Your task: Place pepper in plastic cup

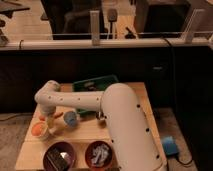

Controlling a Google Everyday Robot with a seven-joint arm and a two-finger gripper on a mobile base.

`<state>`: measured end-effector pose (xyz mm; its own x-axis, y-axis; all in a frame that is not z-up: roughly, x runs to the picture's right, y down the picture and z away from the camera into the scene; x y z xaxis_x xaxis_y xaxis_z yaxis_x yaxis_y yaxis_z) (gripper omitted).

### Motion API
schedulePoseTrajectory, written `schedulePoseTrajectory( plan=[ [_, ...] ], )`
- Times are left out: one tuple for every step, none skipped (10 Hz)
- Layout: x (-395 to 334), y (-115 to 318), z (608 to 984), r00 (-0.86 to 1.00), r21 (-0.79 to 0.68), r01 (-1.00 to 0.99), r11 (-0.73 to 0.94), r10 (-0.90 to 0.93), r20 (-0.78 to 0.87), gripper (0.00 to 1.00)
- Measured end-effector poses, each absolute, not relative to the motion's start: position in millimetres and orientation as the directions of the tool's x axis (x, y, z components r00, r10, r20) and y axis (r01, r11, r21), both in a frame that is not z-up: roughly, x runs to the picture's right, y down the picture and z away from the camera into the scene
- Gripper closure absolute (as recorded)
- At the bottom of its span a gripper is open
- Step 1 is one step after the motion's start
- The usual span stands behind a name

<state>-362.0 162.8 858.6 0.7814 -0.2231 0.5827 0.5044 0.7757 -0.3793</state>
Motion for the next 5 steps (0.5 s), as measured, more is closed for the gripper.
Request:
schedulePoseTrajectory(
  plan=[
    [-361.6, 163.9, 861.5, 0.787, -0.395, 0.494, 0.774, -0.205, 0.582, 0.2],
    [-357.9, 163.8, 866.4, 0.797, -0.417, 0.476, 0.775, -0.179, 0.577, 0.2],
    [-351.7, 163.7, 872.9, 0.809, -0.441, 0.454, 0.774, -0.151, 0.569, 0.2],
    [-349.9, 165.6, 877.1, 0.815, -0.457, 0.444, 0.771, -0.134, 0.564, 0.2],
    [-348.8, 166.5, 881.8, 0.822, -0.476, 0.432, 0.766, -0.117, 0.557, 0.21]
  ],
)
